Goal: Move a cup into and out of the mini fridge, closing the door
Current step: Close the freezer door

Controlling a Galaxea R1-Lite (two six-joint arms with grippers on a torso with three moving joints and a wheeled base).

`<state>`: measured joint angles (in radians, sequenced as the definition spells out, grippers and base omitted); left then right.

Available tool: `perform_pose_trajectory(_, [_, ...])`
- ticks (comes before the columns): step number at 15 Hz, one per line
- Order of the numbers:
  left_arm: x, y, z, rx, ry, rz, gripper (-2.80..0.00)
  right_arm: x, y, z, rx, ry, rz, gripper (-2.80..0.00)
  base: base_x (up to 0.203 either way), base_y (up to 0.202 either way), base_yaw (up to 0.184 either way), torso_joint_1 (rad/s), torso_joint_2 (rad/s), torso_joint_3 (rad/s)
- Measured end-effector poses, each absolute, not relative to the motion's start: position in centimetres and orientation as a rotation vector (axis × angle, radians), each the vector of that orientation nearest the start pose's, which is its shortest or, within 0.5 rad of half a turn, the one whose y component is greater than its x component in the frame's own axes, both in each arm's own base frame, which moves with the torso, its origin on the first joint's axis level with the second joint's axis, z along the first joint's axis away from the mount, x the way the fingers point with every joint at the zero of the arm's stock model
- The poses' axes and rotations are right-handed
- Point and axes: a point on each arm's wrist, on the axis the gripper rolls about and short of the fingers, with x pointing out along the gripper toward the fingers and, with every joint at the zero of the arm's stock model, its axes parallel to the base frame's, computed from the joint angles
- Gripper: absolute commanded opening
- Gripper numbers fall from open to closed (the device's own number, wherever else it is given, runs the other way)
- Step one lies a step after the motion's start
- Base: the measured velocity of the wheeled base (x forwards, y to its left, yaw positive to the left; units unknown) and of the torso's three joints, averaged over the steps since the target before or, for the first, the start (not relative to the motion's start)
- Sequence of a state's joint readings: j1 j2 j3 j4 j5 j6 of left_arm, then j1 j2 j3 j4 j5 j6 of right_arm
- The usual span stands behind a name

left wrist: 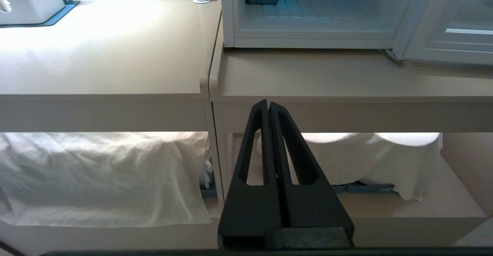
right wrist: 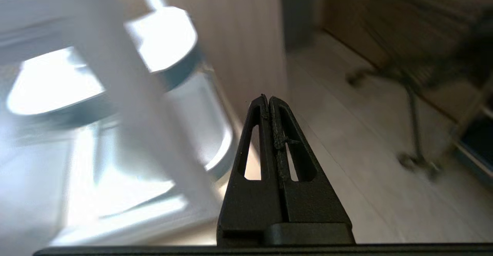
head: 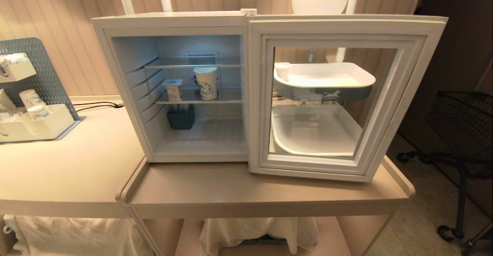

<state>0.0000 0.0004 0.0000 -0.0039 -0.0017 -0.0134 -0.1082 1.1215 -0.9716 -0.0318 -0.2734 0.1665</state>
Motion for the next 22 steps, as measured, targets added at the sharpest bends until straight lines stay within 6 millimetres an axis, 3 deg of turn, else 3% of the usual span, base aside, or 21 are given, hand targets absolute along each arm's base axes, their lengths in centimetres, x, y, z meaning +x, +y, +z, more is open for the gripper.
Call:
perform_pose_trajectory(3, [-2.3,0.0,7.6,-0.015,-0.004,-0.001,-2.8,25.3,-5.5,30.1,0.164,0.15,-0.448,-2.8,0.0,0.0,0.0,0.0,0.0,0.0])
perform_pose_trajectory(5, [-2.3,0.0,7.6,-0.015,-0.003,-0.001,-2.8,30.0,-8.7,29.3,0.172,0.144,-0.4,-2.8,0.0,0.0,0.0,0.0,0.0,0.0])
perform_pose_trajectory(7, [-2.3,0.0,7.6,-0.015,-0.004,-0.002,-2.8,32.4,-12.4,28.1,0.18,0.146,-0.252,-2.8,0.0,0.0,0.0,0.0,0.0,0.0])
perform_pose_trajectory(10, [-2.3,0.0,7.6,-0.015,-0.004,-0.002,-2.8,33.4,-17.7,26.5,0.235,0.181,0.077,-2.8,0.0,0.0,0.0,0.0,0.0,0.0])
perform_pose_trajectory(14, [-2.3,0.0,7.6,-0.017,-0.003,-0.001,-2.8,36.9,-22.1,25.5,0.324,0.217,0.487,-2.8,0.0,0.0,0.0,0.0,0.0,0.0])
perform_pose_trajectory(16, [-2.3,0.0,7.6,-0.018,-0.003,0.0,-2.8,40.2,-21.9,22.5,0.381,0.265,0.614,-2.8,0.0,0.0,0.0,0.0,0.0,0.0])
perform_pose_trajectory(19, [-2.3,0.0,7.6,-0.018,-0.003,0.0,-2.8,44.8,-17.7,18.4,0.4,0.335,0.711,-2.8,0.0,0.0,0.0,0.0,0.0,0.0])
perform_pose_trajectory(22, [-2.3,0.0,7.6,-0.018,-0.004,0.0,-2.8,46.9,-14.1,16.8,0.393,0.374,0.75,-2.8,0.0,0.0,0.0,0.0,0.0,0.0])
